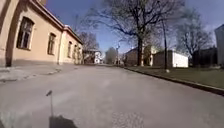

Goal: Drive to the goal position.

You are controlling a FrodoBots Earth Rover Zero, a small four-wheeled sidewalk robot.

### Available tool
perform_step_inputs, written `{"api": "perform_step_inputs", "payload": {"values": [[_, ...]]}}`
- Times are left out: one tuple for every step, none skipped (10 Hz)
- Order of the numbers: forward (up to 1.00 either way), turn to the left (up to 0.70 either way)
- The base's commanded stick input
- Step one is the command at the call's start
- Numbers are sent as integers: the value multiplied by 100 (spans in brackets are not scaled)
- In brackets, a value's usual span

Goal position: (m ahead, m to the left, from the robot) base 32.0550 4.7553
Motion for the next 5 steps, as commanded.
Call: {"api": "perform_step_inputs", "payload": {"values": [[85,0],[85,0],[85,0],[85,0],[85,0]]}}
